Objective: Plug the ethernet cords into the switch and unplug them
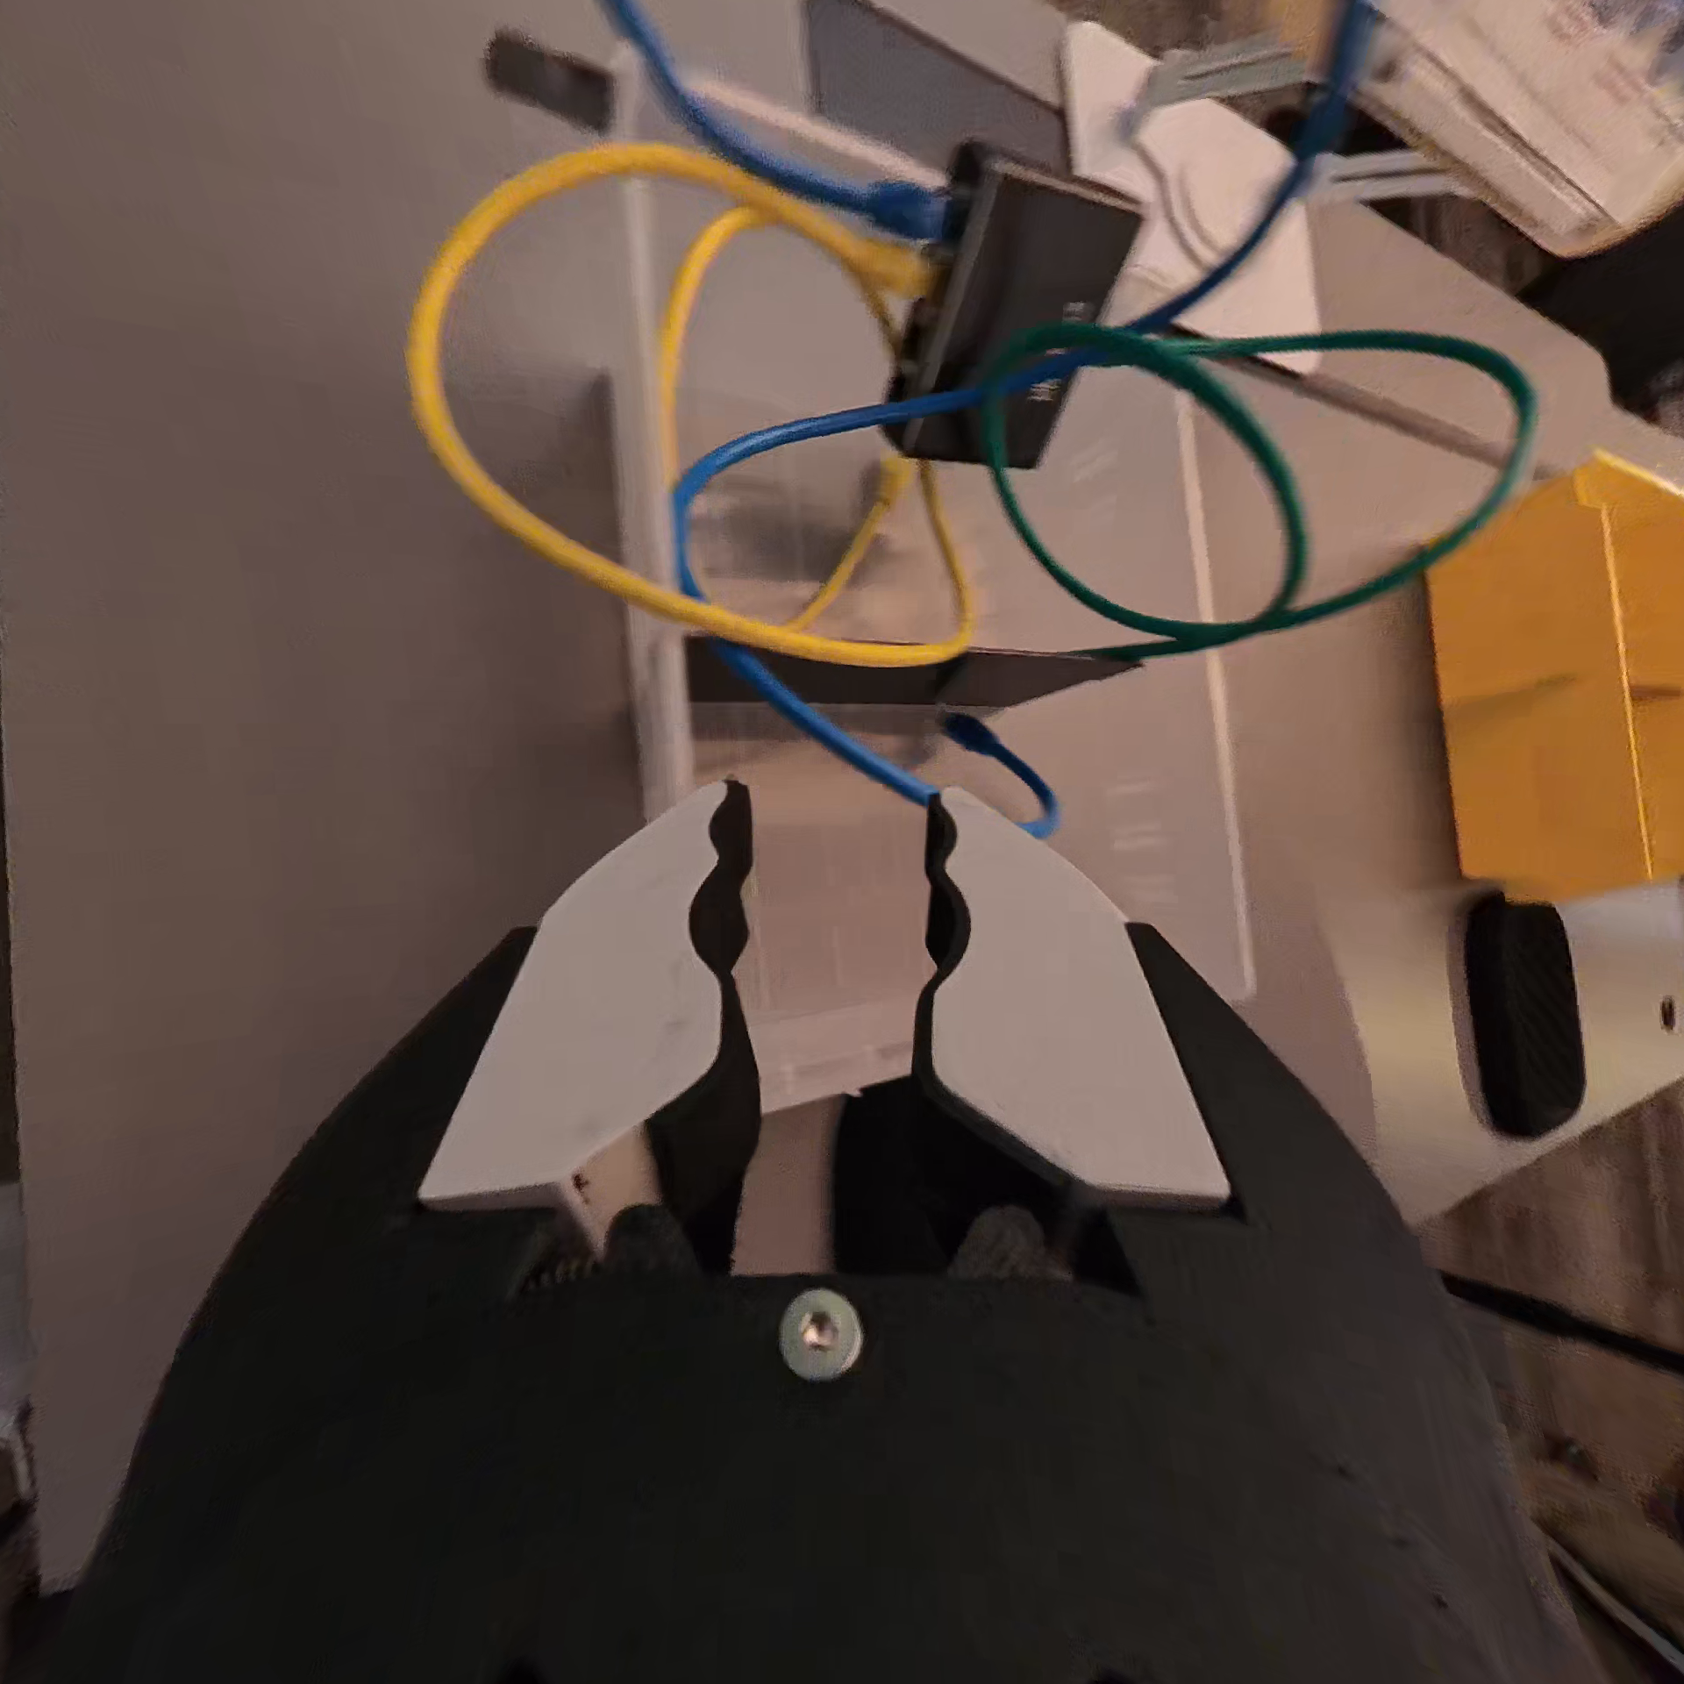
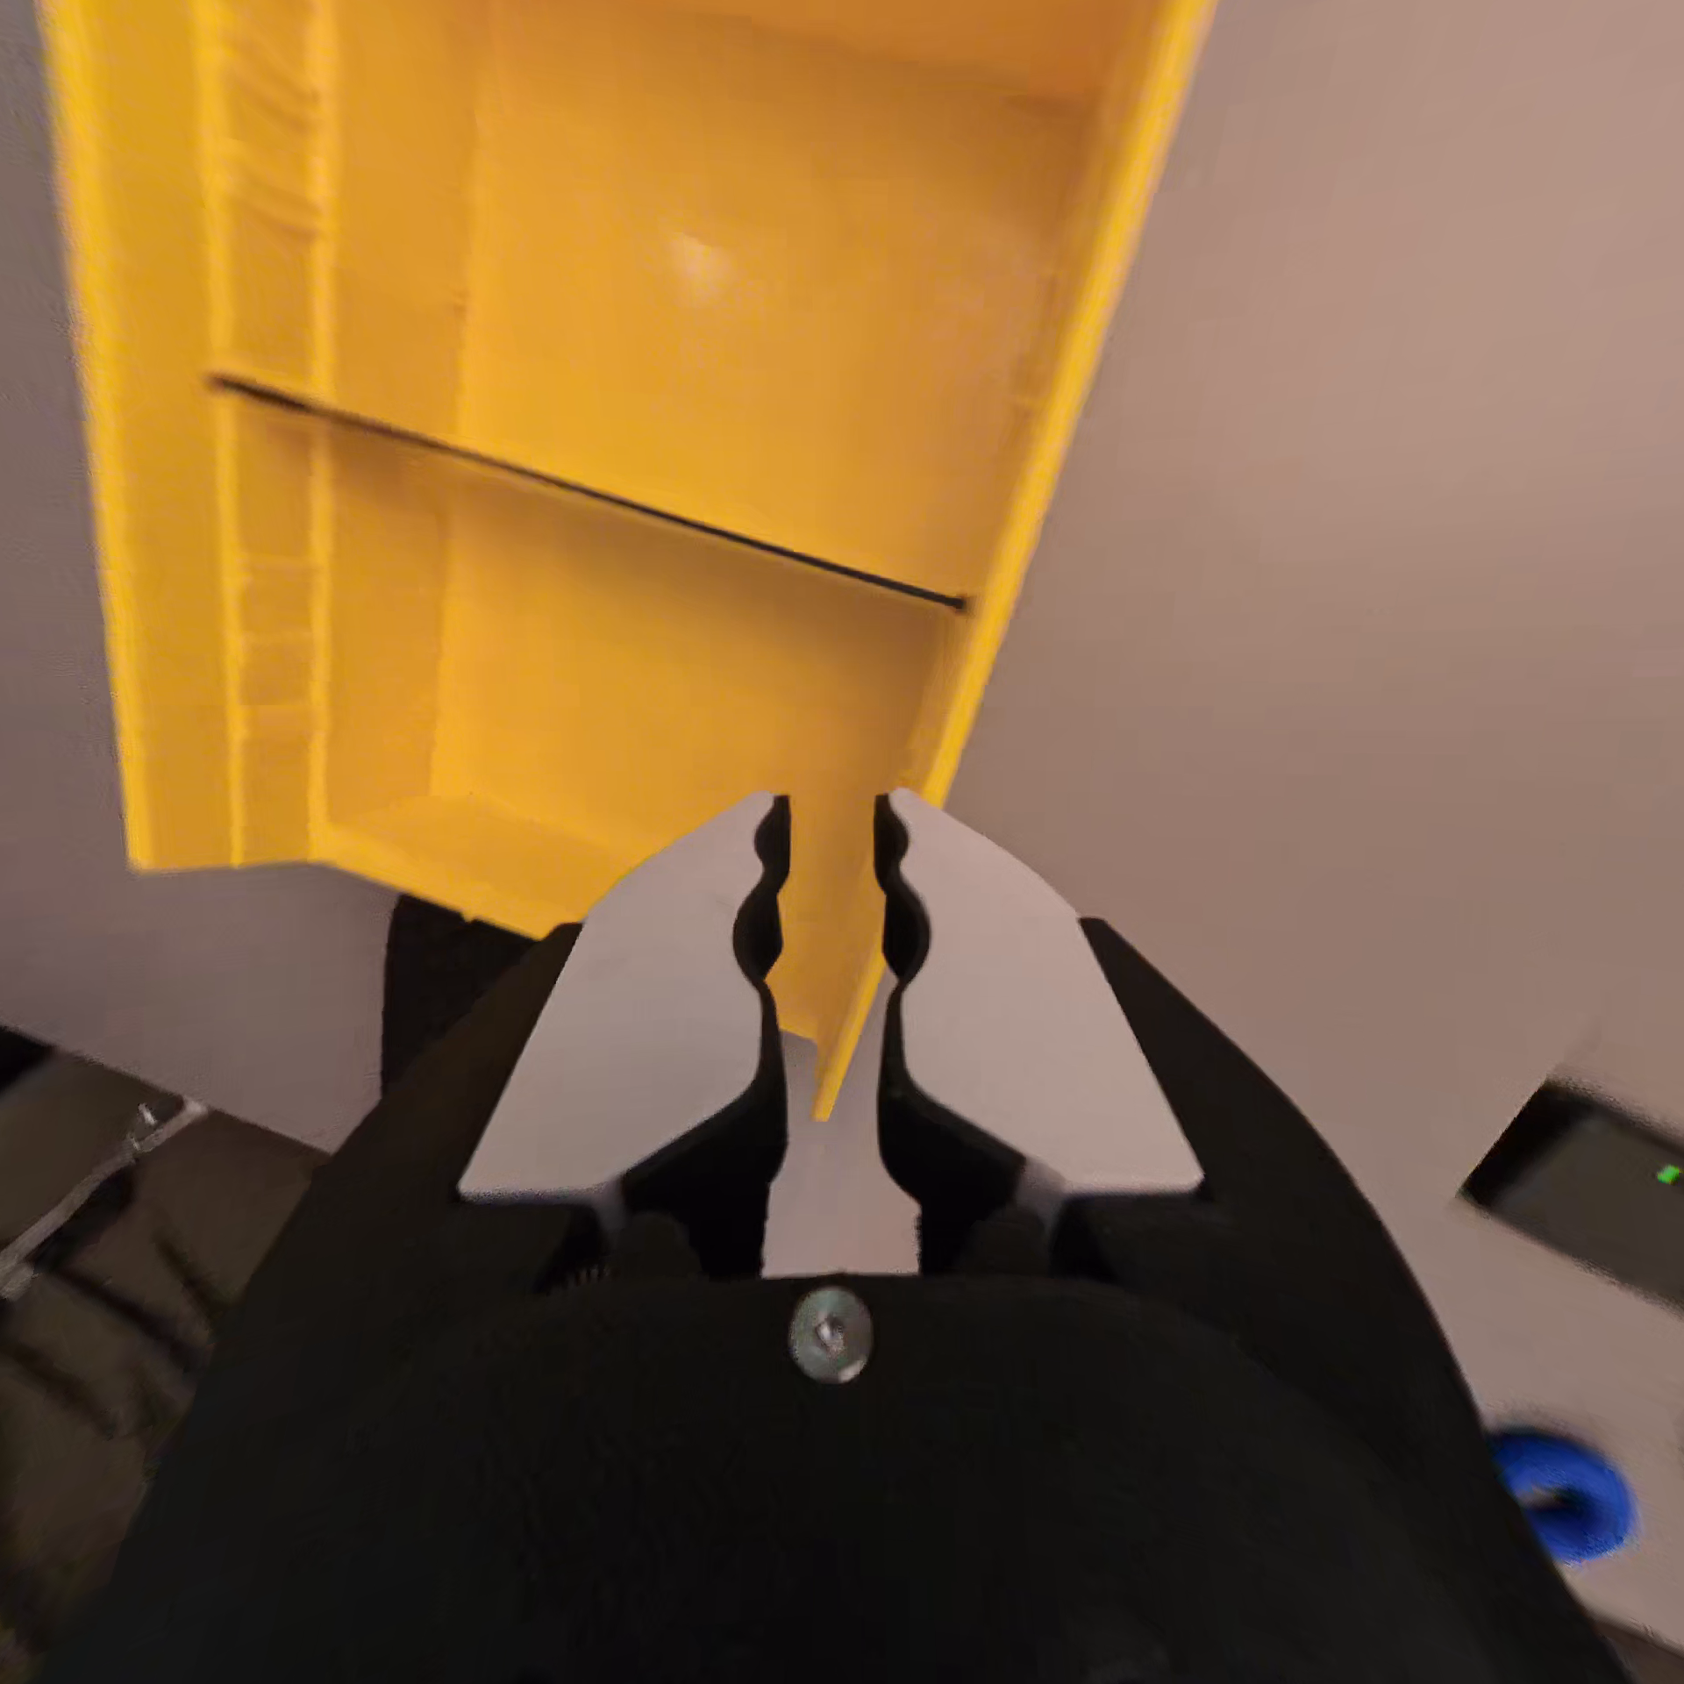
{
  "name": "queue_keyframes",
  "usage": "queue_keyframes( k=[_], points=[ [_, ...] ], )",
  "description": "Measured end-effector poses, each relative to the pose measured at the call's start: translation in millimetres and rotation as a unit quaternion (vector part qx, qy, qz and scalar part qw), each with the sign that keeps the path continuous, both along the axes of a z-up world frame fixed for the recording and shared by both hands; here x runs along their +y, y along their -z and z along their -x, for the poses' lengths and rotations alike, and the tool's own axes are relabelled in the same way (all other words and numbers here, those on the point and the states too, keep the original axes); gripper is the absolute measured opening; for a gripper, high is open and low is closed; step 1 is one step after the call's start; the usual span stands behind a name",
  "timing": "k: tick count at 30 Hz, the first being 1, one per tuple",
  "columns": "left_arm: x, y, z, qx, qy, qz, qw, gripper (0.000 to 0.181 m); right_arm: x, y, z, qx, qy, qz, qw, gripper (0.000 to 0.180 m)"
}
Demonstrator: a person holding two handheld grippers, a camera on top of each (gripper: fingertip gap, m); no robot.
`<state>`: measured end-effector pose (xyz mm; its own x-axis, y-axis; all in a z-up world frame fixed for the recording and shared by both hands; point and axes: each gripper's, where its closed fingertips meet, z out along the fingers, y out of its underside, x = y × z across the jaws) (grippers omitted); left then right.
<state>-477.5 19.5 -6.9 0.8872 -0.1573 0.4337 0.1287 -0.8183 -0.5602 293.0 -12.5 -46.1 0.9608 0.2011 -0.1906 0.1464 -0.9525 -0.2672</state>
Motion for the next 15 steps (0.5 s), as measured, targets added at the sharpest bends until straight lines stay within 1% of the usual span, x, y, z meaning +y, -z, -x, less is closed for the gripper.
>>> queue_keyframes(
  k=[1,3,4,6,8,12,15],
  points=[
    [-2,-11,-9,0.011,0.019,-0.014,1.0,0.035,1,-9,4,-0.011,-0.027,-0.021,0.999,0.018],
    [-5,-30,-26,0.04,0.043,-0.045,0.997,0.036,6,-26,5,-0.063,-0.059,-0.071,0.994,0.018],
    [-7,-39,-39,0.046,0.062,-0.062,0.995,0.037,4,-33,16,-0.061,-0.092,-0.087,0.99,0.018],
    [-11,-57,-73,0.041,0.107,-0.101,0.988,0.037,-6,-47,54,-0.021,-0.174,-0.118,0.977,0.018],
    [-16,-68,-107,0.033,0.148,-0.117,0.981,0.037,-21,-57,95,0.015,-0.259,-0.14,0.955,0.018],
    [-22,-77,-170,0.044,0.24,-0.136,0.96,0.038,-41,-61,153,-0.011,-0.372,-0.15,0.916,0.018],
    [-26,-87,-216,0.025,0.319,-0.148,0.936,0.038,-58,-59,202,0.001,-0.453,-0.142,0.88,0.019]
  ],
)
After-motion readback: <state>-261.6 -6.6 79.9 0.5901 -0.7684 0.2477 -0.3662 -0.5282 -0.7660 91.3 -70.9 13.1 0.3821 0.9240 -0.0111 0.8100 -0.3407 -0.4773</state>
